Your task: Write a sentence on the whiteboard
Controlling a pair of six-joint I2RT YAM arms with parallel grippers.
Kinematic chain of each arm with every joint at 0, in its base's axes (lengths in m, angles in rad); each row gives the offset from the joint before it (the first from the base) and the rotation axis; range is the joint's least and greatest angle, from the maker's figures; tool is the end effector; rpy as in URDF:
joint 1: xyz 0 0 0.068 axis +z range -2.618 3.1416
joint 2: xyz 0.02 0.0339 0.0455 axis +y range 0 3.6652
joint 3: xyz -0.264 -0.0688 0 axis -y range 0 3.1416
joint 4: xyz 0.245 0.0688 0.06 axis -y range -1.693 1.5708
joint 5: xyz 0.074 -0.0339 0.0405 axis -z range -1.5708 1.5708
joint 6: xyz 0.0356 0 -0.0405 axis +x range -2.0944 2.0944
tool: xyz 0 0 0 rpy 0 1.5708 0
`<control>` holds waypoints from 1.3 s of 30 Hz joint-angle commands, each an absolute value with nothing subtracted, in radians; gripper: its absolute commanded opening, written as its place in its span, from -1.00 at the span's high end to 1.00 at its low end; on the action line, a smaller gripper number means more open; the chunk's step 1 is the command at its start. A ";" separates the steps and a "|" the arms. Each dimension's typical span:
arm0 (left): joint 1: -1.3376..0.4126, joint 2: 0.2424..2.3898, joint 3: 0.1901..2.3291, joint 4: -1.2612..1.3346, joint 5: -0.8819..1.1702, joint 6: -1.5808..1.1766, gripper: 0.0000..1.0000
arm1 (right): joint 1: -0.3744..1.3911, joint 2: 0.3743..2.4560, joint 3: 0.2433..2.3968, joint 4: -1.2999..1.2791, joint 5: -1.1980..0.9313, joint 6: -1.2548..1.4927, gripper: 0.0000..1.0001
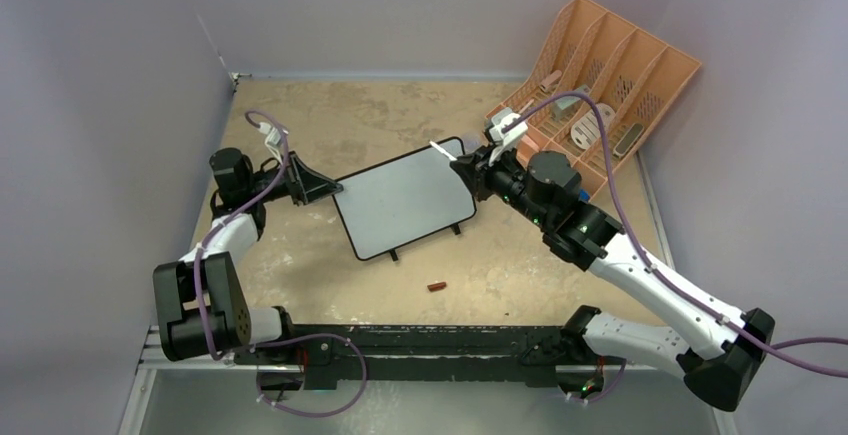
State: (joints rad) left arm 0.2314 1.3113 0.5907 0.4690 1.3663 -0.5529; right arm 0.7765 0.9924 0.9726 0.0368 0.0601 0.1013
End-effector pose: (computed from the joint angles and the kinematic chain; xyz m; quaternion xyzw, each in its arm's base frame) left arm 0.2558 0.0245 0.2319 0.1232 0.7142 -0.5685 0.3893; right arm 0.1665 0.1606 0.3916 -0.2119 0.6683 0.2838 0.6542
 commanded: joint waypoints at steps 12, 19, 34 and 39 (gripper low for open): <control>0.143 1.256 0.505 0.645 1.368 -0.597 1.00 | 0.913 1.021 0.957 0.099 0.181 0.109 1.00; 0.138 1.226 0.527 0.503 1.372 -0.446 1.00 | 1.048 1.056 0.956 0.052 0.309 0.153 1.00; 0.096 1.236 0.531 0.515 1.332 -0.448 1.00 | 1.238 1.307 1.097 -0.015 0.536 0.242 1.00; 0.089 1.240 0.532 0.517 1.332 -0.448 1.00 | 1.262 1.370 1.168 -0.067 0.579 0.267 1.00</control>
